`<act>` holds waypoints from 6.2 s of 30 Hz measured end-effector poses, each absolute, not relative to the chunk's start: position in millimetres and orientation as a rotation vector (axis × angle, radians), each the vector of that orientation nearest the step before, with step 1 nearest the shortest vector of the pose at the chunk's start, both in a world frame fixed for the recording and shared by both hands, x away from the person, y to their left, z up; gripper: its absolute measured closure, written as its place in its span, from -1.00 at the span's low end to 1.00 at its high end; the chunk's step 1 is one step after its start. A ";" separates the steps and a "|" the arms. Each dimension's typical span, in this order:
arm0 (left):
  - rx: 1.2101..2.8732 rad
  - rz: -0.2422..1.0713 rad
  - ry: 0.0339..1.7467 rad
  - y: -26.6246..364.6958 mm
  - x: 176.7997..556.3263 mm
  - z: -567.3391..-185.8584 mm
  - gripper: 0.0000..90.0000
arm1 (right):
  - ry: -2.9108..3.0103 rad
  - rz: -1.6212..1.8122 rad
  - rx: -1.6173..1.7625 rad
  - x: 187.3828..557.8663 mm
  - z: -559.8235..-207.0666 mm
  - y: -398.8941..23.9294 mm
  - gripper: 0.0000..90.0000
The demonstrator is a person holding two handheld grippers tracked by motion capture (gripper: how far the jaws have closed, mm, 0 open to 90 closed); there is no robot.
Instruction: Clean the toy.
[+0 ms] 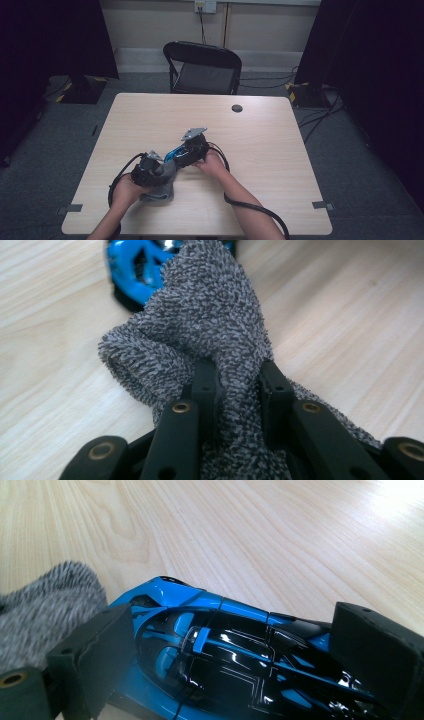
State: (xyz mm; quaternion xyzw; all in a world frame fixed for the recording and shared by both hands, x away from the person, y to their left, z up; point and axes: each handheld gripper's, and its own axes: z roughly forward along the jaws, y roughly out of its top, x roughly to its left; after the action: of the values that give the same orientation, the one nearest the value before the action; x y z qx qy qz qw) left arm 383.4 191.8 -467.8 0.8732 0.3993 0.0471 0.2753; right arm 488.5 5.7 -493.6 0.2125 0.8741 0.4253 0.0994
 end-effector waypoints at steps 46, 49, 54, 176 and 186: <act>2.176 0.308 1.176 246.6 398.3 -433.3 0.61 | 2.571 1.292 0.612 488.0 -495.8 2.4 -0.90; 2.179 0.336 1.180 249.4 407.0 -432.8 0.61 | 2.570 1.294 0.613 487.8 -496.0 2.4 -0.90; 2.175 0.343 1.221 252.9 423.8 -435.5 0.60 | 2.574 1.294 0.609 488.3 -495.8 2.3 -0.90; 2.337 0.293 1.084 208.4 486.4 -469.0 0.66 | 2.554 1.353 0.581 486.5 -494.6 -13.3 -0.68; 2.330 0.280 1.097 224.3 468.9 -468.0 0.66 | 2.554 1.352 0.584 486.5 -494.4 -13.1 -0.68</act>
State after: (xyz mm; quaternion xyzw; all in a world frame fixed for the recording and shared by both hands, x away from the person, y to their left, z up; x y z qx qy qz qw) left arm 468.9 224.3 -468.0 0.8656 0.4073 0.1040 0.2719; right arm 486.5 -13.1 -494.4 0.1973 0.8623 0.4563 0.0966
